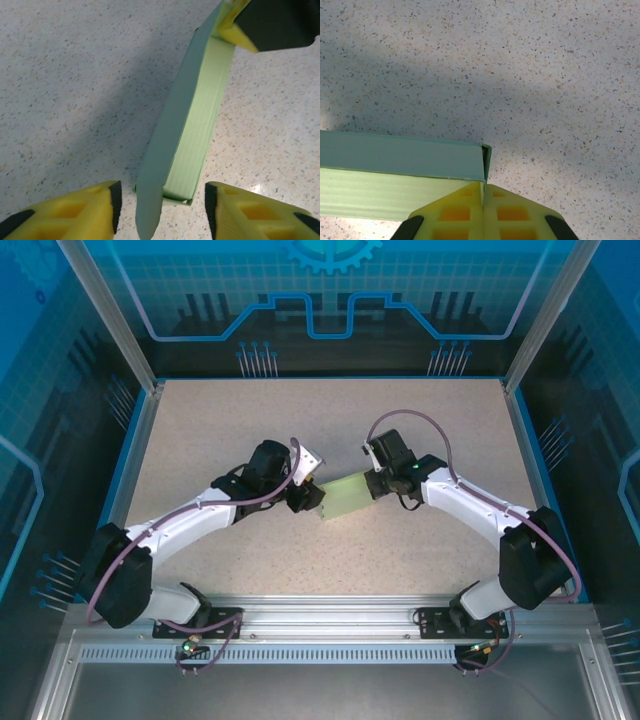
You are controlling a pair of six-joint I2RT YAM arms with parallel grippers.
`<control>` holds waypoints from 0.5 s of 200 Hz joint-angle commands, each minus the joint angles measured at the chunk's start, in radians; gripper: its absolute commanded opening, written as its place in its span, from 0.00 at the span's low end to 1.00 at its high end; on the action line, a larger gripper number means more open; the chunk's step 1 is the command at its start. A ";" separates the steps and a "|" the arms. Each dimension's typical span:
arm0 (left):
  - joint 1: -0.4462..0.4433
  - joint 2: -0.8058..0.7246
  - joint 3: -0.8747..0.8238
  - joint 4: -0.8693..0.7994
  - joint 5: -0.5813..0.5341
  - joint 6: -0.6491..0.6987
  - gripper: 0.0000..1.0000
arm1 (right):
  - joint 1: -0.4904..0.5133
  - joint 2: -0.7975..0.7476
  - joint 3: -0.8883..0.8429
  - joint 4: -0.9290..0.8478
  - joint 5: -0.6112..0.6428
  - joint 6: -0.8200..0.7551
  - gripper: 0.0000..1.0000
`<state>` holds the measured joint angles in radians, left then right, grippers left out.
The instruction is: Fold the paper box
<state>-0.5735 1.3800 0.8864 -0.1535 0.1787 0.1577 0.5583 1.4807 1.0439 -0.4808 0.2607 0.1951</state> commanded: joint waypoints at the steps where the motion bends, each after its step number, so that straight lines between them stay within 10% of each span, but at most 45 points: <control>1: -0.004 0.016 0.042 -0.078 -0.033 0.007 0.44 | 0.019 -0.013 -0.002 -0.047 0.009 0.013 0.01; 100: -0.003 0.065 0.068 -0.078 -0.001 0.017 0.15 | 0.018 0.001 0.005 -0.052 0.006 0.010 0.01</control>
<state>-0.5735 1.4303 0.9180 -0.2153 0.1642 0.1627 0.5587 1.4807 1.0439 -0.4820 0.2611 0.1951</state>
